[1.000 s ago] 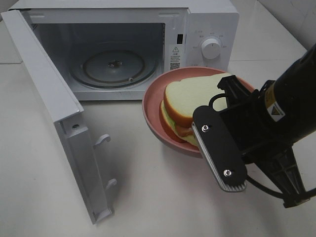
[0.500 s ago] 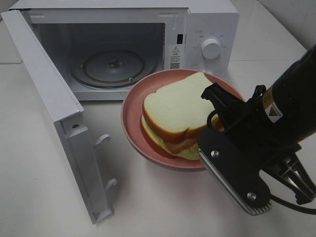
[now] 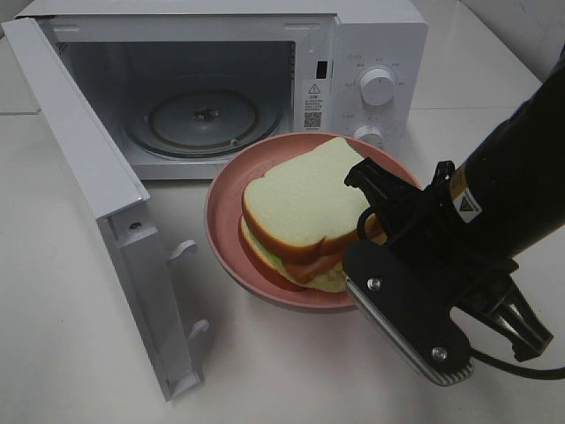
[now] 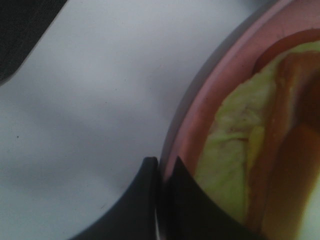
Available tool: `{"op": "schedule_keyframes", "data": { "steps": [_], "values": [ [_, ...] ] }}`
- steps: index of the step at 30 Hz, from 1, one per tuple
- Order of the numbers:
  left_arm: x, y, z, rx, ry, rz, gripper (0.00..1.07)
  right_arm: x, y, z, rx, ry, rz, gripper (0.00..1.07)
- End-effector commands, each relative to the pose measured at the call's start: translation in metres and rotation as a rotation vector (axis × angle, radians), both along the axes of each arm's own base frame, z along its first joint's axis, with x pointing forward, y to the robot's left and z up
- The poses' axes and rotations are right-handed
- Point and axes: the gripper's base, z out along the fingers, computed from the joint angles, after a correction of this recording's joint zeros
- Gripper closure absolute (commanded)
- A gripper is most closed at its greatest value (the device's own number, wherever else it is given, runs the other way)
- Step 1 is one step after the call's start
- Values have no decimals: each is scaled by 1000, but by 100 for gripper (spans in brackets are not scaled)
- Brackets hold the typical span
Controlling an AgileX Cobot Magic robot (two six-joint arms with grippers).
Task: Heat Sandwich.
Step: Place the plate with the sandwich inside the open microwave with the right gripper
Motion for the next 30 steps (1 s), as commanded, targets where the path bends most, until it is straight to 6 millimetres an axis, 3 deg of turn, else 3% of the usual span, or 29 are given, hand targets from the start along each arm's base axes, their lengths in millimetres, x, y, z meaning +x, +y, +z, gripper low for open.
{"op": "schedule_keyframes", "data": {
  "steps": [1, 10, 30],
  "values": [
    [-3, 0, 1, -8, -29, 1, 9, 5, -2, 2, 31, -11, 2, 107],
    [-3, 0, 1, -8, -29, 1, 9, 14, 2, -4, 21, 16, 6, 107],
    [-3, 0, 1, -8, -29, 1, 9, 72, 56, -15, 0, 67, 12, 107]
  ]
}}
